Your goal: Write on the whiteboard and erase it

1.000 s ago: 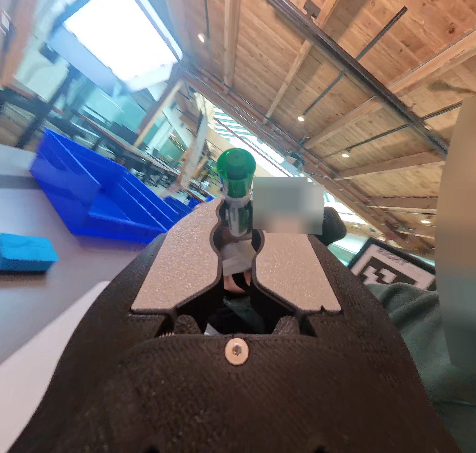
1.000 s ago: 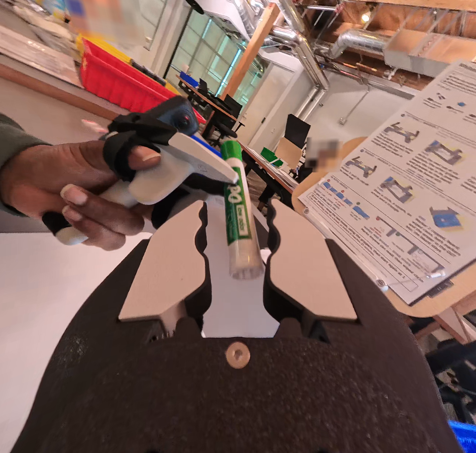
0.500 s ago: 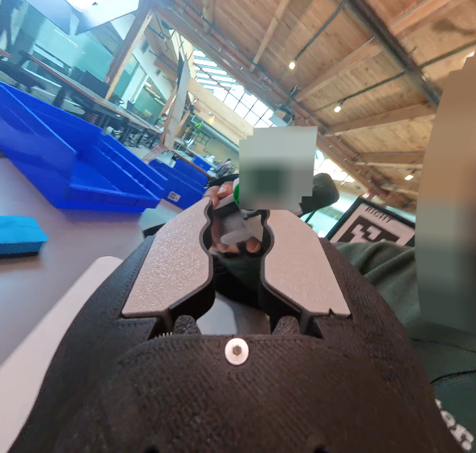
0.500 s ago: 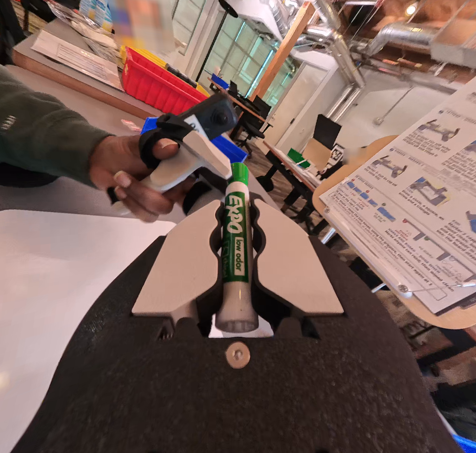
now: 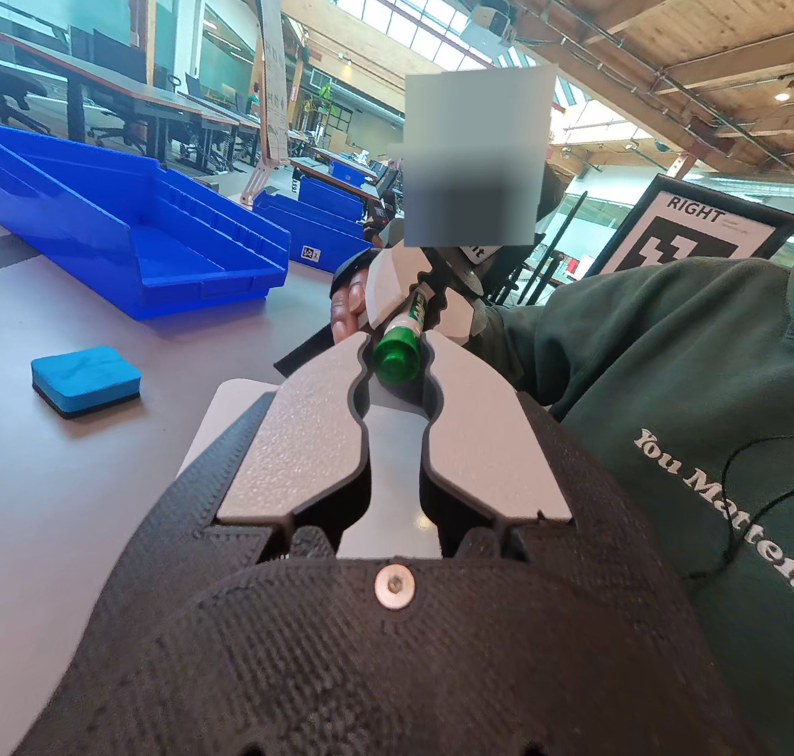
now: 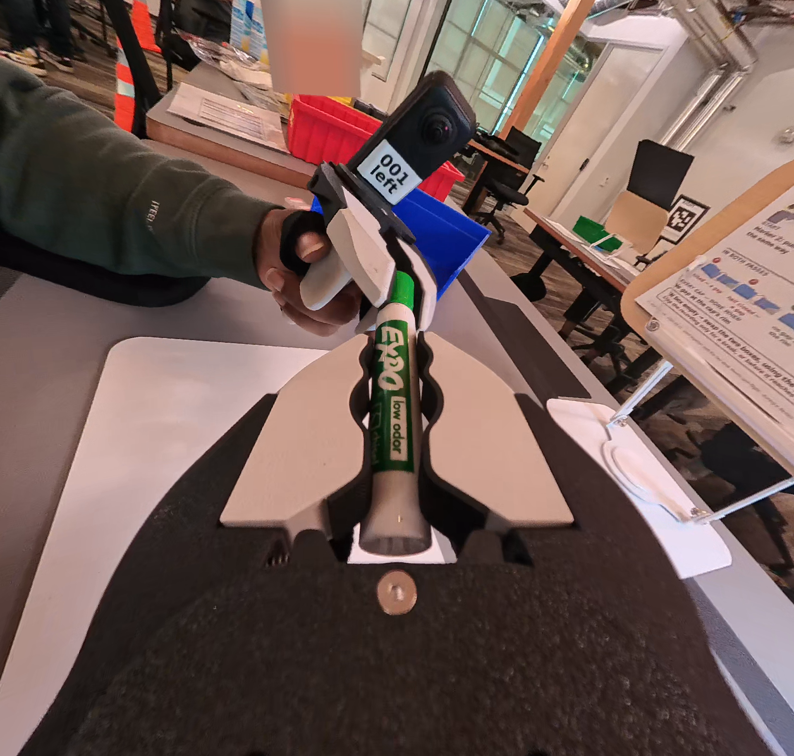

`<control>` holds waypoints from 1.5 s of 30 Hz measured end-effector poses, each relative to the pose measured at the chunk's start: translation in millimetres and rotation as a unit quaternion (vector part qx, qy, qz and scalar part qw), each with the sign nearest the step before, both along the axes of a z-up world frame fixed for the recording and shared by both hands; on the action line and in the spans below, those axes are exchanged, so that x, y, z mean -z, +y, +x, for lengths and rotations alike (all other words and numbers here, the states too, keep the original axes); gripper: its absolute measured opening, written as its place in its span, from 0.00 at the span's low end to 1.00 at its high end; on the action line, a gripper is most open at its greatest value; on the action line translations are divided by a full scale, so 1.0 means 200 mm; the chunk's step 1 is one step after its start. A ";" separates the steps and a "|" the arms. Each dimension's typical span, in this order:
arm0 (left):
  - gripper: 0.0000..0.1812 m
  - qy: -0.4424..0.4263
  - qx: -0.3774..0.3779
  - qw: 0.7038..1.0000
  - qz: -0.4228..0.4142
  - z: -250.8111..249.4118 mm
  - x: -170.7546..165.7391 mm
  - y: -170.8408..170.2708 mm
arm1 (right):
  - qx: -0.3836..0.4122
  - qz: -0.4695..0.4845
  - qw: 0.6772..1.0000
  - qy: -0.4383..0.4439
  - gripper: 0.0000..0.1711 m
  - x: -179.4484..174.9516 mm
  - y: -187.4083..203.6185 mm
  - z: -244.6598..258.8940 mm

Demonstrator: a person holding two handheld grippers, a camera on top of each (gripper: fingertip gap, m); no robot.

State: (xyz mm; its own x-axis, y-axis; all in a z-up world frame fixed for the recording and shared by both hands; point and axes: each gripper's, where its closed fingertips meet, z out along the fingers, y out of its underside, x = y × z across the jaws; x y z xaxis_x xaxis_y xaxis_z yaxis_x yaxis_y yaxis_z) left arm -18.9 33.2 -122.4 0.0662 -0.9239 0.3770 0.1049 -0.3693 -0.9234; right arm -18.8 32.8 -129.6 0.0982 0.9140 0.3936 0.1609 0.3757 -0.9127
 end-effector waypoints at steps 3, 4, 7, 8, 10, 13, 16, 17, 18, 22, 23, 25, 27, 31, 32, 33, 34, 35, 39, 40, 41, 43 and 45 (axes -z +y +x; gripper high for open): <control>0.11 -0.005 0.011 1.000 -0.006 0.01 0.00 -0.01 | -0.004 0.001 1.000 -0.001 0.11 -0.01 -0.01 0.01; 0.11 -0.011 0.014 1.000 -0.012 0.01 -0.01 -0.02 | -0.003 0.003 1.000 0.002 0.11 -0.02 -0.02 0.01; 0.11 -0.029 0.016 0.999 -0.016 0.01 -0.04 -0.03 | 0.002 0.022 1.000 0.013 0.11 -0.04 -0.03 0.01; 0.11 -0.033 0.018 0.999 -0.016 0.01 -0.05 -0.03 | 0.003 0.030 0.999 0.016 0.11 -0.05 -0.04 0.01; 0.11 -0.043 0.023 0.999 -0.021 0.01 -0.06 -0.04 | 0.004 0.042 0.999 0.023 0.14 -0.06 -0.05 0.01; 0.11 -0.063 0.029 0.997 -0.034 0.00 -0.06 -0.03 | 0.005 0.050 0.999 0.021 0.23 -0.06 -0.04 0.00; 0.11 -0.079 0.036 0.995 -0.046 0.00 -0.06 -0.03 | 0.007 0.060 0.998 0.021 0.29 -0.06 -0.04 0.01; 0.11 -0.089 0.038 0.994 -0.053 0.00 -0.06 -0.02 | 0.009 0.062 0.998 0.021 0.31 -0.06 -0.04 0.01; 0.11 -0.096 0.040 0.993 -0.058 0.00 -0.06 -0.02 | 0.011 0.063 0.998 0.020 0.32 -0.07 -0.04 0.00; 0.11 -0.111 0.041 0.990 -0.074 0.01 -0.06 -0.02 | 0.012 0.058 0.998 0.014 0.32 -0.05 -0.03 0.00; 0.11 -0.113 0.043 0.989 -0.080 0.01 -0.05 -0.02 | 0.013 0.056 0.998 0.017 0.31 -0.05 -0.03 0.00; 0.11 -0.121 0.044 0.987 -0.094 0.02 -0.04 -0.01 | 0.017 0.049 0.998 0.021 0.30 -0.05 -0.02 0.00; 0.11 -0.125 0.042 0.986 -0.105 0.02 -0.02 -0.01 | 0.019 0.038 0.999 0.023 0.29 -0.05 -0.01 0.00; 0.11 -0.121 0.036 0.984 -0.122 0.03 0.00 0.01 | 0.007 0.012 1.000 0.022 0.25 -0.02 -0.01 0.01; 0.11 -0.122 0.034 0.983 -0.129 0.03 0.01 0.02 | 0.004 0.005 1.000 0.022 0.25 -0.02 -0.01 0.01; 0.11 -0.124 0.031 0.982 -0.137 0.03 0.01 0.02 | 0.001 -0.004 1.000 0.021 0.24 -0.01 -0.01 0.01; 0.11 -0.126 0.028 0.981 -0.145 0.03 0.02 0.03 | -0.003 -0.013 1.000 0.021 0.24 0.00 -0.01 0.01; 0.11 -0.129 0.026 0.979 -0.153 0.03 0.02 0.04 | -0.008 -0.020 1.000 0.022 0.23 0.00 -0.01 0.00; 0.11 -0.146 0.017 0.970 -0.192 0.03 0.03 0.06 | -0.014 -0.030 0.999 0.025 0.22 0.00 -0.01 0.00; 0.11 -0.149 0.014 0.968 -0.201 0.03 0.03 0.06 | -0.018 -0.034 0.999 0.024 0.22 0.00 -0.01 0.00; 0.11 -0.152 0.010 0.966 -0.208 0.02 0.03 0.06 | -0.023 -0.040 0.999 0.023 0.22 0.01 -0.02 0.00; 0.11 -0.161 0.000 0.961 -0.226 0.02 0.04 0.05 | -0.038 -0.051 0.998 0.021 0.22 0.03 -0.04 -0.01; 0.11 -0.172 -0.008 0.953 -0.251 0.00 0.07 0.05 | -0.051 -0.060 0.997 0.017 0.22 0.05 -0.06 -0.03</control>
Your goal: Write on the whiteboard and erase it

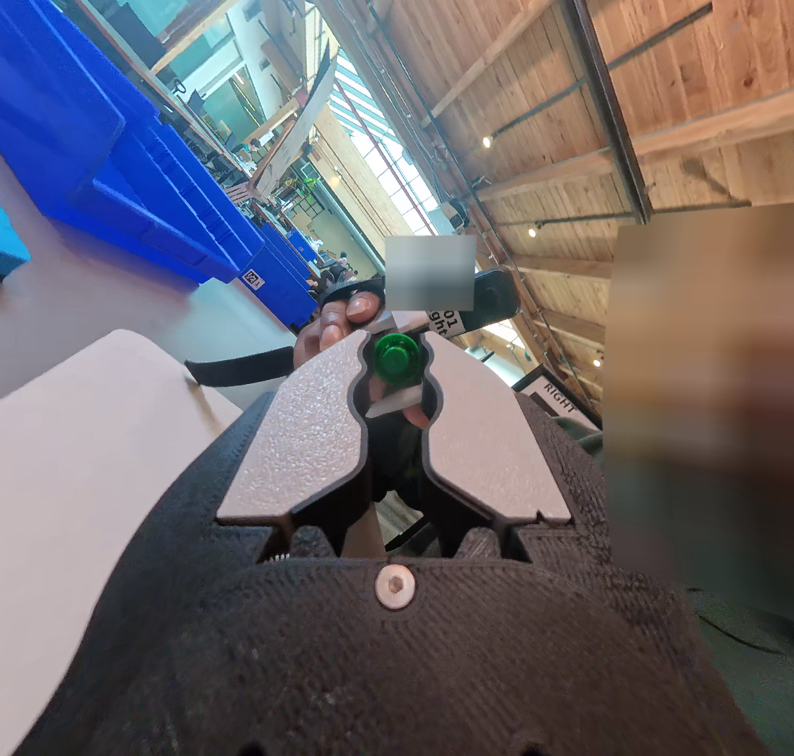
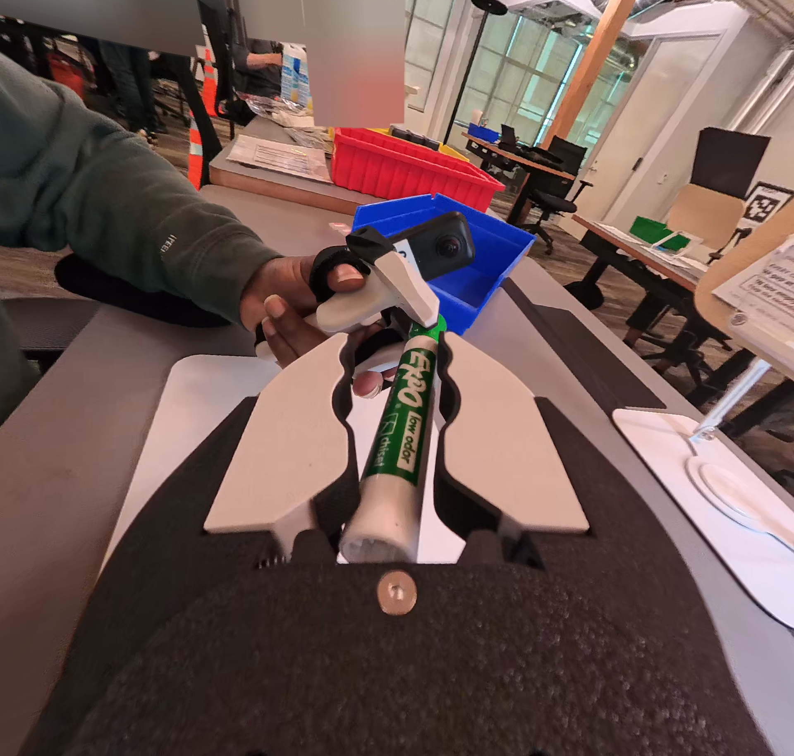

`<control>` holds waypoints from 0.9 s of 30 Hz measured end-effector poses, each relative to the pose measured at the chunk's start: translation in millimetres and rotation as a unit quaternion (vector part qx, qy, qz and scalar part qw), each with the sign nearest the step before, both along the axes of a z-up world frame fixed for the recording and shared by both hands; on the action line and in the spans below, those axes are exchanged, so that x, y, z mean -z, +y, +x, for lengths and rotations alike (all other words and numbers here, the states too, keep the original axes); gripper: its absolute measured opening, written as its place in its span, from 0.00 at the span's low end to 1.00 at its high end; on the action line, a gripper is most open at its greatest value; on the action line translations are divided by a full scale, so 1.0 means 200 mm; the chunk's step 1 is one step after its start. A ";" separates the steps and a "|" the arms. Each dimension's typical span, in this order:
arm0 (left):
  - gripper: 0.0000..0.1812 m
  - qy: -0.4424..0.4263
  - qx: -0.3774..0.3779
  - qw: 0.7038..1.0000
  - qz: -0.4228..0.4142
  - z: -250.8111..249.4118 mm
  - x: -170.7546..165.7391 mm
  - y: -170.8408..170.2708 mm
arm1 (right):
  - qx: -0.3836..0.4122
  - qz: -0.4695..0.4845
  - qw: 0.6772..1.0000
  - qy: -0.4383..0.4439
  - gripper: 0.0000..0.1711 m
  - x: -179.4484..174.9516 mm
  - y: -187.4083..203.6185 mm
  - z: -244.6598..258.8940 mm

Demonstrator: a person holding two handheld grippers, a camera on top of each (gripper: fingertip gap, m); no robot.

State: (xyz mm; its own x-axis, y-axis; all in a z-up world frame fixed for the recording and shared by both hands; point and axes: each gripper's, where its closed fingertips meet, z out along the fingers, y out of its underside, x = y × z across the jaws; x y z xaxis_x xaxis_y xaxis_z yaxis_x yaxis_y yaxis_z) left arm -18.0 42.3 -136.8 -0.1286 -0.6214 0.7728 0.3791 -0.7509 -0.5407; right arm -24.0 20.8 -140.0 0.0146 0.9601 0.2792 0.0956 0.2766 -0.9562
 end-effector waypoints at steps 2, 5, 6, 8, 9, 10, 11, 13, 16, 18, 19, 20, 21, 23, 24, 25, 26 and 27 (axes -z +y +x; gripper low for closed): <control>0.11 -0.007 -0.005 1.000 -0.013 -0.01 0.03 -0.01 | -0.007 -0.004 1.000 -0.003 0.22 0.02 -0.01 -0.01; 0.11 -0.017 -0.009 0.999 -0.025 -0.02 0.05 -0.01 | -0.011 -0.012 1.000 -0.003 0.23 0.04 -0.02 -0.02; 0.11 -0.016 -0.007 0.999 -0.029 -0.03 0.05 -0.01 | -0.013 -0.014 1.000 -0.002 0.23 0.04 -0.02 -0.02; 0.11 -0.020 -0.005 0.999 -0.029 -0.03 0.04 -0.02 | -0.016 -0.017 1.000 0.004 0.24 0.04 -0.02 -0.02; 0.11 -0.027 -0.007 0.999 -0.029 -0.03 0.03 -0.02 | -0.017 -0.016 1.000 0.009 0.25 0.03 -0.03 -0.03; 0.11 -0.030 -0.016 0.999 -0.021 -0.03 0.01 -0.03 | -0.017 -0.014 1.000 0.015 0.26 0.02 -0.03 -0.03; 0.11 -0.029 -0.028 0.999 -0.005 -0.04 -0.02 -0.03 | -0.016 -0.010 1.000 0.021 0.27 0.00 -0.04 -0.03; 0.11 -0.025 -0.042 0.999 0.017 -0.04 -0.06 -0.04 | -0.006 -0.001 0.999 0.036 0.30 -0.03 -0.03 -0.03; 0.11 -0.038 -0.053 0.998 0.015 -0.05 -0.07 -0.05 | 0.005 0.005 0.999 0.046 0.35 -0.05 -0.02 -0.02; 0.11 -0.060 -0.060 0.996 0.002 -0.07 -0.07 -0.03 | 0.012 0.010 0.999 0.052 0.37 -0.05 -0.01 -0.02; 0.11 -0.083 -0.061 0.995 -0.005 -0.09 -0.09 -0.03 | 0.015 0.013 0.998 0.051 0.37 -0.05 0.00 -0.02; 0.11 -0.094 -0.067 0.993 -0.007 -0.10 -0.10 -0.02 | 0.019 0.016 0.998 0.052 0.37 -0.04 0.00 -0.02; 0.11 -0.088 -0.073 0.993 -0.001 -0.10 -0.10 -0.02 | 0.023 0.018 0.998 0.056 0.37 -0.05 0.01 -0.02; 0.11 -0.065 -0.080 0.995 0.009 -0.08 -0.09 -0.03 | 0.025 0.020 0.998 0.059 0.37 -0.05 0.00 -0.02; 0.11 -0.071 -0.078 0.994 0.003 -0.07 -0.09 -0.03 | 0.026 0.022 0.998 0.057 0.37 -0.05 0.00 -0.03; 0.11 -0.078 -0.071 0.994 -0.006 -0.06 -0.08 -0.04 | 0.026 0.023 0.998 0.056 0.37 -0.04 0.00 -0.04; 0.11 -0.073 -0.071 0.995 -0.010 -0.05 -0.07 -0.04 | 0.025 0.024 0.998 0.053 0.36 -0.03 -0.01 -0.04; 0.11 -0.069 -0.073 0.995 -0.010 -0.03 -0.06 -0.04 | 0.024 0.024 0.998 0.049 0.36 -0.02 -0.01 -0.05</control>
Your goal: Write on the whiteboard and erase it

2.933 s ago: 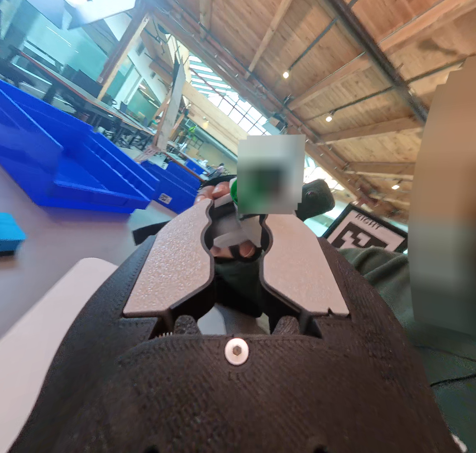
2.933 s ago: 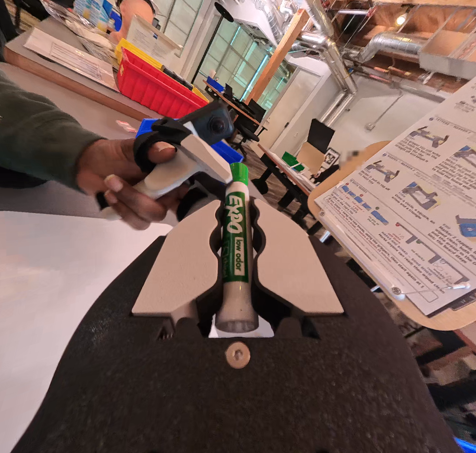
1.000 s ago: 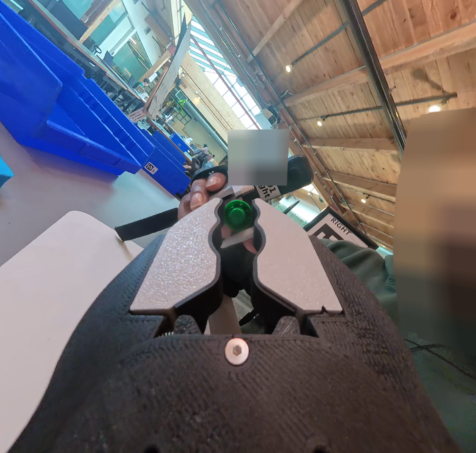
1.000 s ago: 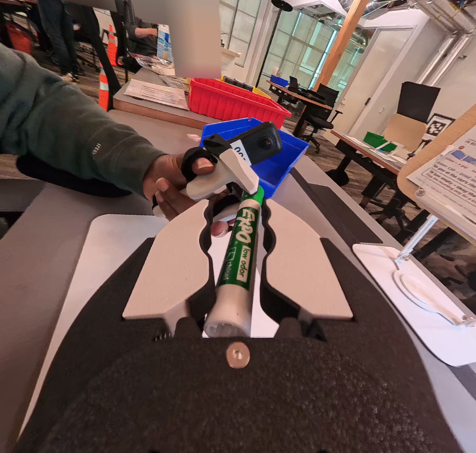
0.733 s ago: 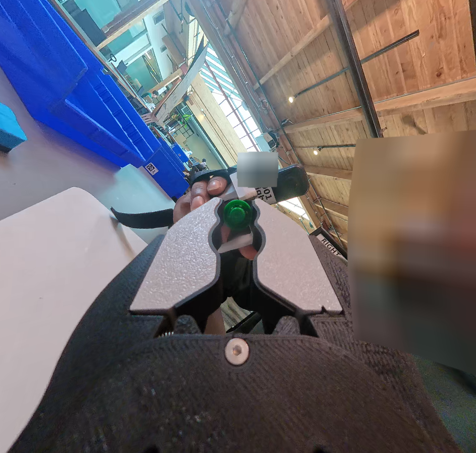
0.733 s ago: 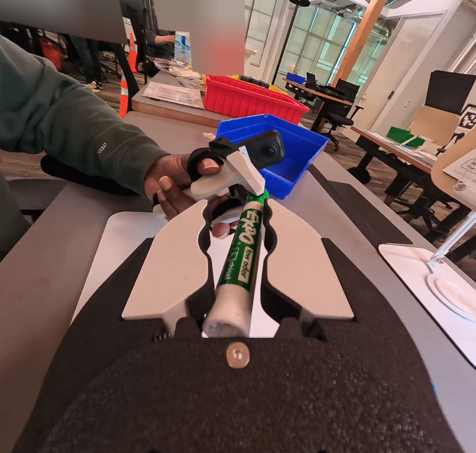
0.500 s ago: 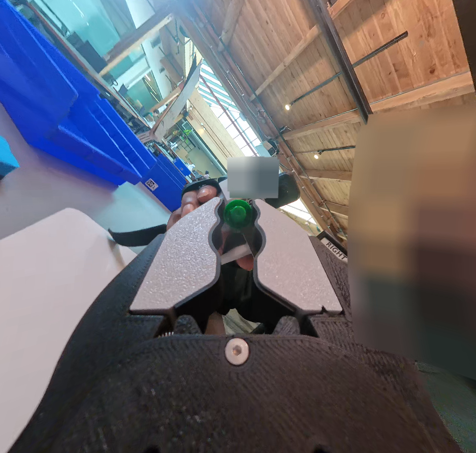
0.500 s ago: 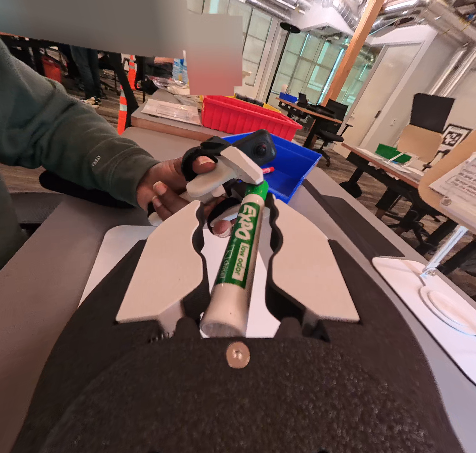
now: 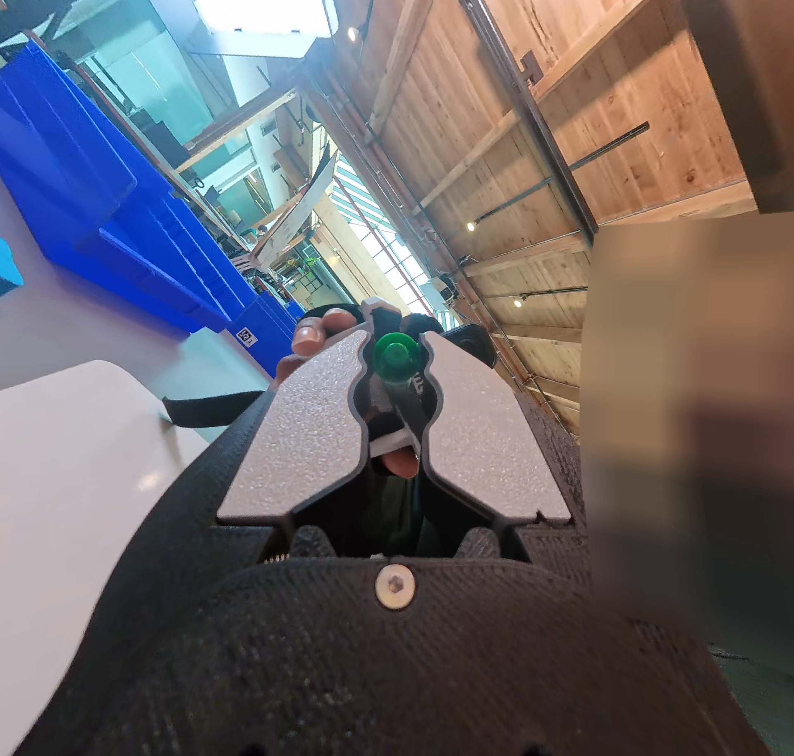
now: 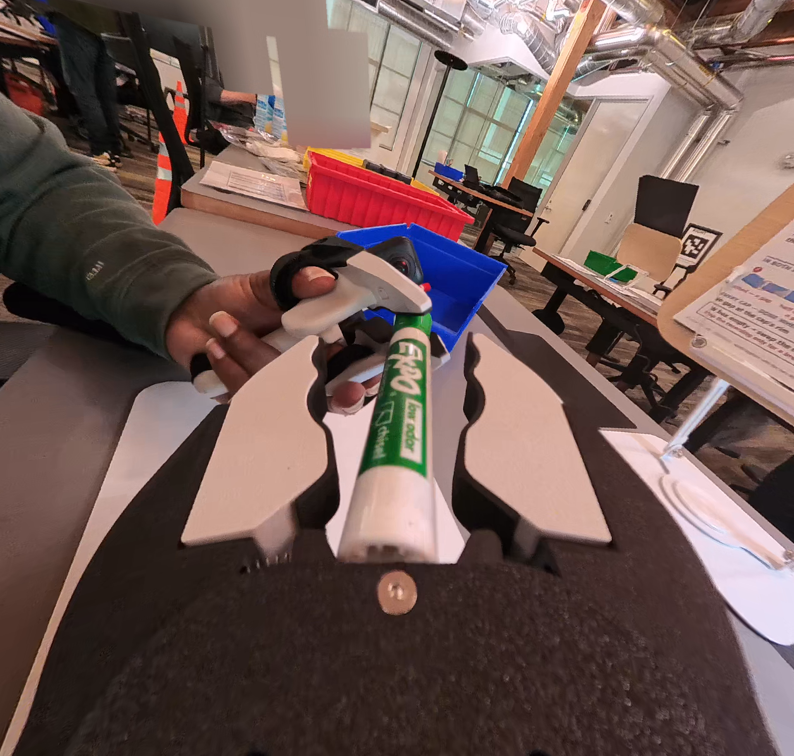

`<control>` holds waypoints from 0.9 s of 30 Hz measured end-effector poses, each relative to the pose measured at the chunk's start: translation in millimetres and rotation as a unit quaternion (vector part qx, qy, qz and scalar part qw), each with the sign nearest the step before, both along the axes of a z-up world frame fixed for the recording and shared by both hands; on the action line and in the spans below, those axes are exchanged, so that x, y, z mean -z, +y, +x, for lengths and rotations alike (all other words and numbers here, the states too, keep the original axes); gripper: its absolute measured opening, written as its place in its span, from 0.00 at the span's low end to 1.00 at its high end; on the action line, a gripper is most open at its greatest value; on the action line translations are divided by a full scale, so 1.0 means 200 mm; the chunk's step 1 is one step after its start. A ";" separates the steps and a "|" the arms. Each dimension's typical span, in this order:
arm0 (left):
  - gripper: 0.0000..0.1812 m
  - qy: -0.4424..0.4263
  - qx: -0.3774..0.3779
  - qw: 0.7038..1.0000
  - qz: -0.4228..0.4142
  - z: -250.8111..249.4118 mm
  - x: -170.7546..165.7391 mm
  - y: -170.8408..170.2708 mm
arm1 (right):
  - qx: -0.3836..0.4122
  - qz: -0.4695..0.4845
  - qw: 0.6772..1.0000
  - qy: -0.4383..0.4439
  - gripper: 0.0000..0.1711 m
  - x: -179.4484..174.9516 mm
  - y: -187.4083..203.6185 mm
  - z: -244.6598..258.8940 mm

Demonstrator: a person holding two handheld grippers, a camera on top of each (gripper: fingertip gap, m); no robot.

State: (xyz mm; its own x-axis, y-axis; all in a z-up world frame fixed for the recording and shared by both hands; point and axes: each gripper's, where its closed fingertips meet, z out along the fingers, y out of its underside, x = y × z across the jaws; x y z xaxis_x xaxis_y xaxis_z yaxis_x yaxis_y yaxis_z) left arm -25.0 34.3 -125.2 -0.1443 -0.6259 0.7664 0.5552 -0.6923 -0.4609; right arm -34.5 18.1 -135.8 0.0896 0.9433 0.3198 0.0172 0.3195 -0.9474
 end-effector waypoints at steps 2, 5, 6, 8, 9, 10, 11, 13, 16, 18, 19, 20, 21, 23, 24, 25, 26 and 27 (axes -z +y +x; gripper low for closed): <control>0.11 -0.013 0.006 1.000 -0.011 0.01 0.01 0.00 | 0.002 0.002 1.000 0.002 0.34 0.00 -0.01 -0.01; 0.11 -0.002 -0.005 1.000 -0.010 0.01 0.03 0.00 | 0.008 0.000 1.000 -0.003 0.33 0.01 0.01 -0.01; 0.11 -0.007 -0.002 1.000 -0.014 0.01 0.03 0.00 | 0.008 -0.001 1.000 -0.006 0.33 0.02 0.01 -0.01; 0.11 -0.015 0.004 1.000 -0.025 0.01 0.04 0.01 | 0.006 -0.005 1.000 -0.011 0.32 0.03 0.01 -0.01; 0.11 -0.013 0.003 1.000 -0.026 0.01 0.04 0.01 | 0.006 -0.006 1.000 -0.012 0.31 0.04 0.01 -0.01; 0.11 -0.011 0.005 1.000 -0.027 0.02 0.05 0.01 | 0.006 -0.007 1.000 -0.012 0.30 0.04 0.02 0.00; 0.11 -0.007 0.007 1.000 -0.027 0.02 0.05 0.01 | 0.005 -0.006 1.000 -0.011 0.29 0.04 0.02 0.00; 0.11 0.004 0.005 1.000 -0.023 0.03 0.05 0.00 | 0.004 -0.007 1.000 -0.011 0.26 0.04 0.02 0.01; 0.11 0.023 0.003 1.000 -0.019 0.03 0.06 0.00 | 0.001 -0.006 1.000 -0.013 0.22 0.05 0.02 0.01; 0.11 0.035 0.002 0.999 -0.018 0.04 0.06 0.00 | -0.001 -0.008 1.000 -0.011 0.21 0.05 0.02 0.01; 0.11 0.041 0.000 0.999 -0.019 0.04 0.07 -0.01 | -0.002 -0.010 1.000 -0.011 0.21 0.06 0.02 0.02; 0.11 0.045 -0.002 0.999 -0.020 0.04 0.07 -0.01 | -0.002 -0.013 1.000 -0.009 0.20 0.06 0.02 0.02; 0.11 0.049 -0.003 0.999 -0.022 0.04 0.07 0.00 | -0.003 -0.016 1.000 -0.008 0.20 0.06 0.02 0.02; 0.11 0.055 -0.005 0.998 -0.022 0.04 0.07 -0.01 | -0.004 -0.019 1.000 -0.005 0.20 0.06 0.02 0.02; 0.11 0.057 -0.006 0.998 -0.023 0.04 0.07 0.00 | -0.004 -0.021 1.000 -0.005 0.20 0.06 0.02 0.02; 0.11 0.058 -0.007 0.998 -0.025 0.04 0.07 0.00 | -0.005 -0.024 1.000 -0.006 0.20 0.06 0.03 0.02; 0.11 0.058 -0.008 0.998 -0.028 0.04 0.08 0.00 | -0.003 -0.026 1.000 -0.007 0.20 0.06 0.03 0.02; 0.11 0.058 -0.009 0.998 -0.030 0.04 0.08 0.00 | -0.002 -0.028 1.000 -0.008 0.20 0.07 0.03 0.01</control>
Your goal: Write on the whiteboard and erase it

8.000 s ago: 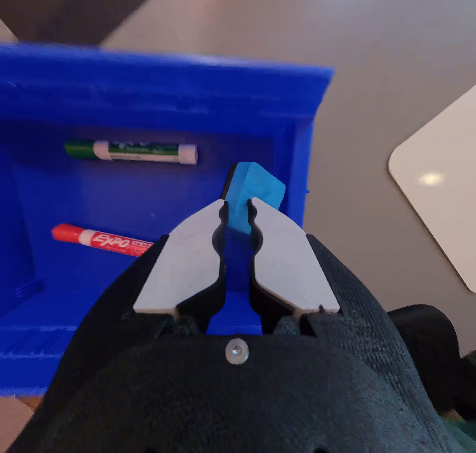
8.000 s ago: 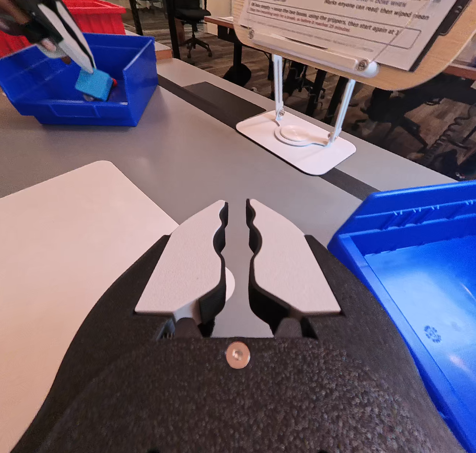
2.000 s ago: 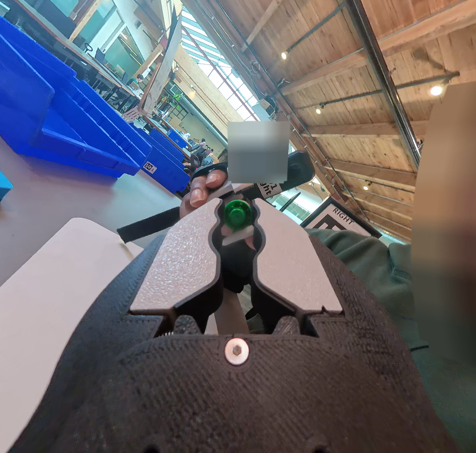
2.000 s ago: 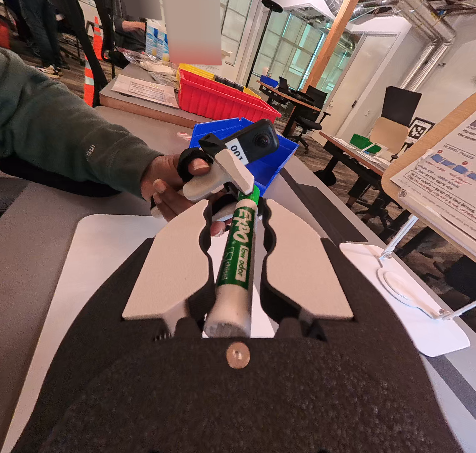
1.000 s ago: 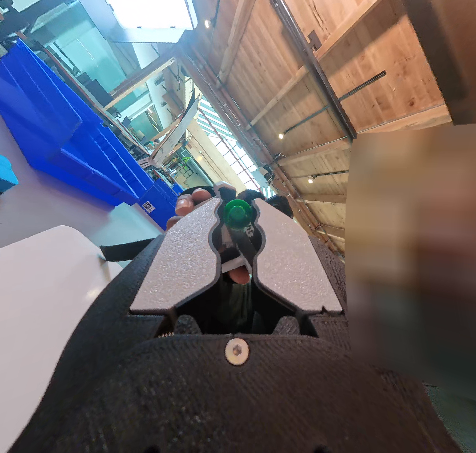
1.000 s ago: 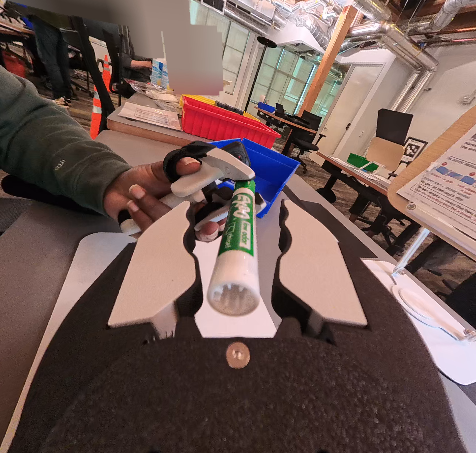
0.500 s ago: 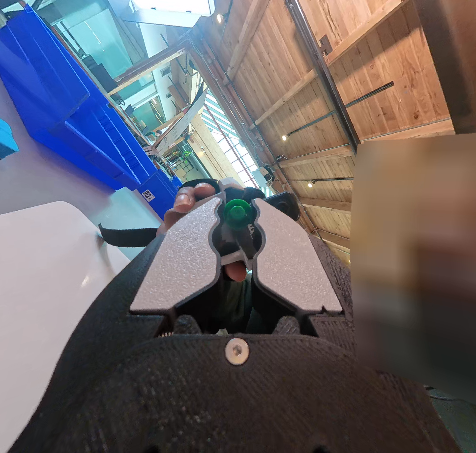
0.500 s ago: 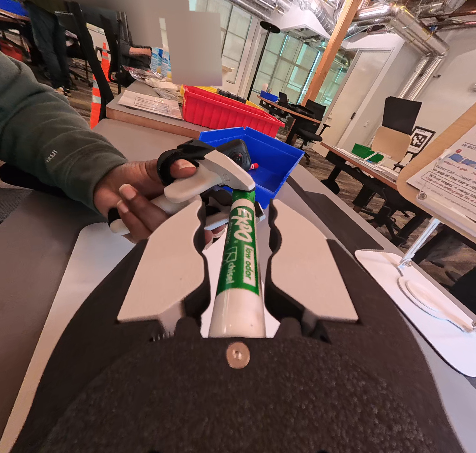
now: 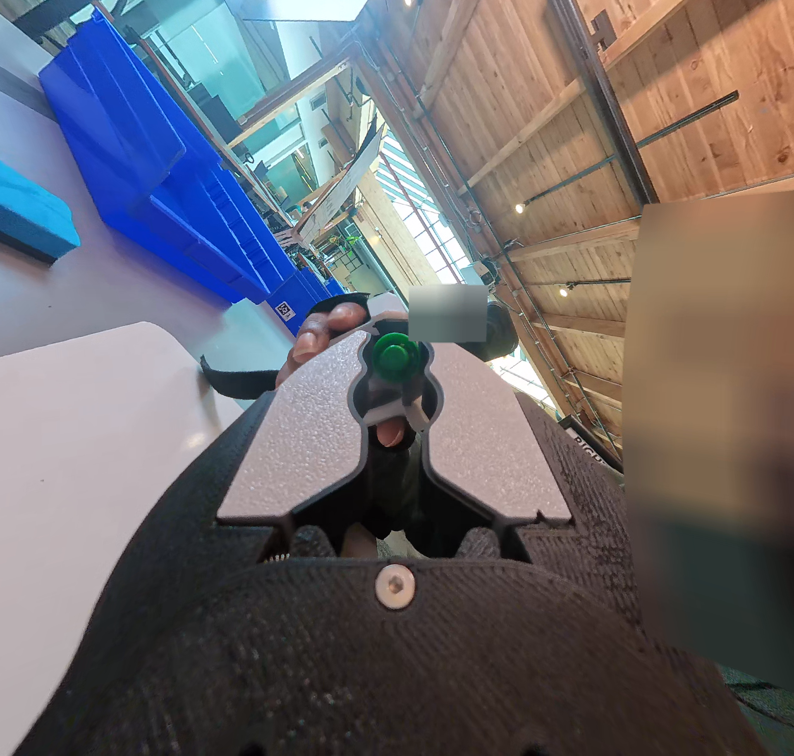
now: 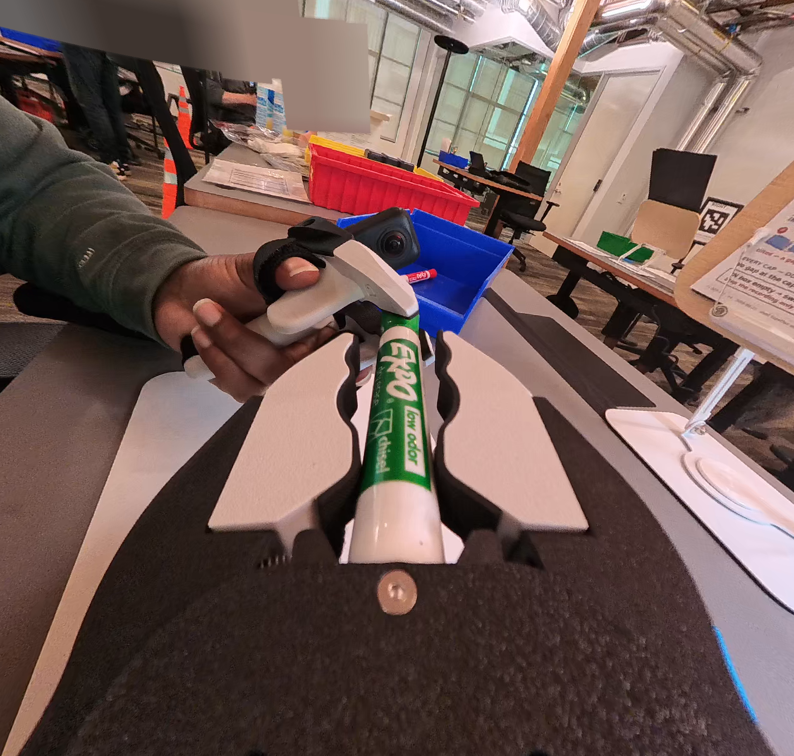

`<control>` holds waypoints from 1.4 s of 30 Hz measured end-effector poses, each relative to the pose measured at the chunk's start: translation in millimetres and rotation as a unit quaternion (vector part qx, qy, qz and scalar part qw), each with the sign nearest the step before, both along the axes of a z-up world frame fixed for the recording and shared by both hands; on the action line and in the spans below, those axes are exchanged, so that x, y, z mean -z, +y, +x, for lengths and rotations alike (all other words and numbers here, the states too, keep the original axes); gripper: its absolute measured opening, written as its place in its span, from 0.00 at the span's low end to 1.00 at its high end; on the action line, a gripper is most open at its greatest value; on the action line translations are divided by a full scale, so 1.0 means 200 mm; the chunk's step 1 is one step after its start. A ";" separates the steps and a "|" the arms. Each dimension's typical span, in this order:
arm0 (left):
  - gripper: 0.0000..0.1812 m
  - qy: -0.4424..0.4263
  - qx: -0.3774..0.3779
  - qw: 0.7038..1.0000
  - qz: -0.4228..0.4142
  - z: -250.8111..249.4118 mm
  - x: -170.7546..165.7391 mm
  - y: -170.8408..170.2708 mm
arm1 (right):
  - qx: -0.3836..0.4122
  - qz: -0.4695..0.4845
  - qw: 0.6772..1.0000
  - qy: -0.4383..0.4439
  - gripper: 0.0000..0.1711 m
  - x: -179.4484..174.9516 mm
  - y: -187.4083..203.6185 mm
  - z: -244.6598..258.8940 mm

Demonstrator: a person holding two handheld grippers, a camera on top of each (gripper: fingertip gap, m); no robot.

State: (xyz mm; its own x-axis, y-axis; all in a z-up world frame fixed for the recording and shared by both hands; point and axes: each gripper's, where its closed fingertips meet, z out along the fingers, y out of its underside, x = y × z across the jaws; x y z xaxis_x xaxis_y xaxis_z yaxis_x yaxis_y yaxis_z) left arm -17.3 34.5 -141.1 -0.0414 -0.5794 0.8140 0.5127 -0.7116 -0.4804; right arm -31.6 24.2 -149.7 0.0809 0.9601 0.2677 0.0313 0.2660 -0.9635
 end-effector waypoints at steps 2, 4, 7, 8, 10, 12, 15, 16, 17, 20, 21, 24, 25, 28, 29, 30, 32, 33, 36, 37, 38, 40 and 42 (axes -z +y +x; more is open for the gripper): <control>0.11 0.004 -0.002 1.000 -0.005 0.00 0.01 0.01 | 0.000 -0.007 1.000 -0.008 0.20 0.02 0.00 0.00; 0.11 0.008 -0.003 1.000 -0.013 -0.01 0.03 0.01 | -0.001 -0.018 1.000 -0.018 0.20 0.04 0.01 -0.01; 0.11 0.017 -0.004 1.000 -0.020 -0.01 0.06 0.02 | 0.002 -0.019 0.999 -0.030 0.20 0.07 0.02 -0.01; 0.12 0.021 -0.005 1.000 -0.021 -0.02 0.07 0.02 | 0.002 -0.023 0.999 -0.034 0.20 0.08 0.02 -0.01; 0.12 0.028 -0.011 0.999 -0.023 -0.02 0.08 0.03 | 0.003 -0.027 0.999 -0.043 0.21 0.10 0.03 -0.02; 0.12 0.029 -0.010 0.999 -0.031 -0.02 0.10 0.04 | 0.004 -0.033 0.998 -0.050 0.22 0.12 0.03 -0.02; 0.12 0.019 -0.011 0.999 -0.045 -0.03 0.12 0.05 | 0.008 -0.042 0.998 -0.050 0.23 0.14 0.03 -0.03; 0.12 0.018 -0.012 0.999 -0.047 -0.03 0.12 0.06 | 0.008 -0.044 0.998 -0.046 0.22 0.14 0.04 -0.03; 0.12 0.016 -0.012 0.999 -0.049 -0.03 0.13 0.06 | 0.009 -0.047 0.998 -0.040 0.21 0.13 0.04 -0.03; 0.12 0.008 -0.011 0.998 -0.055 -0.02 0.13 0.05 | 0.009 -0.054 0.998 -0.033 0.20 0.13 0.05 -0.02; 0.12 0.007 -0.009 0.998 -0.056 -0.02 0.14 0.05 | 0.009 -0.053 0.998 -0.036 0.20 0.13 0.05 -0.02; 0.12 0.006 -0.006 0.998 -0.058 -0.02 0.14 0.05 | 0.008 -0.057 0.998 -0.039 0.20 0.14 0.05 -0.02; 0.12 0.005 -0.005 0.998 -0.059 -0.02 0.14 0.05 | 0.009 -0.057 0.998 -0.039 0.20 0.14 0.05 -0.02; 0.12 -0.003 -0.003 0.999 -0.051 -0.02 0.13 0.05 | 0.014 -0.056 0.998 -0.040 0.20 0.12 0.05 -0.02; 0.12 -0.006 -0.002 0.999 -0.044 -0.02 0.12 0.05 | 0.014 -0.056 0.998 -0.039 0.20 0.11 0.05 -0.02; 0.12 -0.006 0.001 0.999 -0.033 -0.02 0.10 0.05 | 0.013 -0.057 0.998 -0.037 0.20 0.10 0.05 -0.02; 0.15 -0.002 0.004 1.000 -0.008 -0.01 0.08 0.03 | 0.012 -0.065 0.997 -0.032 0.20 0.09 0.05 -0.01; 0.17 -0.002 0.005 1.000 -0.004 -0.01 0.07 0.03 | 0.011 -0.068 0.997 -0.030 0.20 0.09 0.05 -0.01; 0.11 -0.010 0.012 1.000 -0.015 -0.01 0.08 0.03 | 0.006 -0.076 0.997 -0.029 0.20 0.09 0.04 -0.01; 0.11 -0.010 0.016 1.000 -0.018 -0.01 0.08 0.03 | 0.006 -0.075 0.997 -0.030 0.20 0.09 0.04 -0.01; 0.11 0.004 0.017 1.000 -0.009 -0.01 0.08 0.03 | 0.006 -0.074 0.997 -0.031 0.20 0.09 0.04 -0.01; 0.11 0.052 0.021 0.998 0.038 -0.01 0.07 0.02 | 0.008 -0.071 0.997 -0.031 0.20 0.08 0.04 -0.01; 0.11 0.082 0.034 0.993 0.080 0.00 0.03 0.01 | 0.007 -0.074 0.997 -0.022 0.19 0.04 0.03 -0.01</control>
